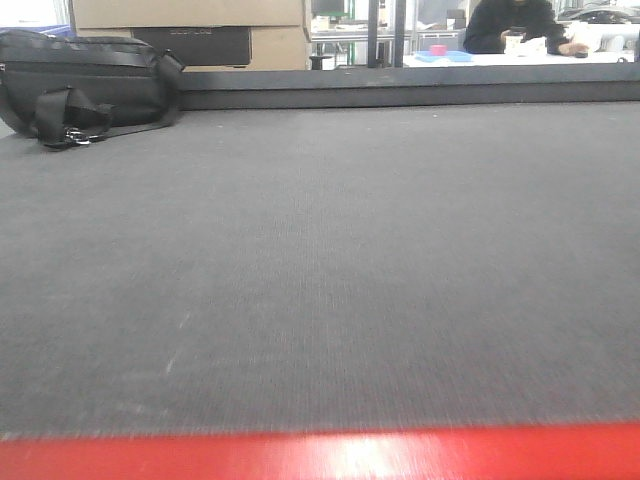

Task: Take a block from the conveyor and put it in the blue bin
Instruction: 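Drive the base to the shelf of blue bins holding both blocks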

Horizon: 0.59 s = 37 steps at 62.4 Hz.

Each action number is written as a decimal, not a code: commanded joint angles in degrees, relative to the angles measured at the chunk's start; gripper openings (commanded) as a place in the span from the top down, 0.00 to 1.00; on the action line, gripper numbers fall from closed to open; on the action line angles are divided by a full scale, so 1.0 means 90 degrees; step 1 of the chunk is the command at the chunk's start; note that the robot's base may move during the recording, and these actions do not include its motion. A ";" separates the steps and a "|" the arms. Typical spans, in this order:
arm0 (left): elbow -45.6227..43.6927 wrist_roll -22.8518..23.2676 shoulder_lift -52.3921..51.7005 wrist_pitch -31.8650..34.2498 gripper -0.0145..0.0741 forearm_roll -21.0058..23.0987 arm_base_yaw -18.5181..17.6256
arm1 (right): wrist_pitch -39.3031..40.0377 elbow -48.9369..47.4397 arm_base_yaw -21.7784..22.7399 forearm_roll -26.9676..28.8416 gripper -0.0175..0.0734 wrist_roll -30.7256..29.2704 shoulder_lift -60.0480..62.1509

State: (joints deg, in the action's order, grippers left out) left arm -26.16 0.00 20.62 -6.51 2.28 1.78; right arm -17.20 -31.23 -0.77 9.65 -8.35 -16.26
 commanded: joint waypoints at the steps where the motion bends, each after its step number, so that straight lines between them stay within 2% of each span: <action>1: -0.0016 0.0000 -0.0041 0.0167 0.96 -0.0018 -0.0039 | 0.0149 0.0000 0.0015 0.0004 0.99 -0.0026 0.0017; 37: -0.0016 0.0000 -0.0041 0.0167 0.96 -0.0018 -0.0039 | 0.0149 0.0000 0.0015 0.0004 0.99 -0.0026 0.0017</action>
State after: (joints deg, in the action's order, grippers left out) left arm -26.16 0.00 20.46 -6.23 2.28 1.78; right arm -17.20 -31.23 -0.77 9.65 -8.46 -16.26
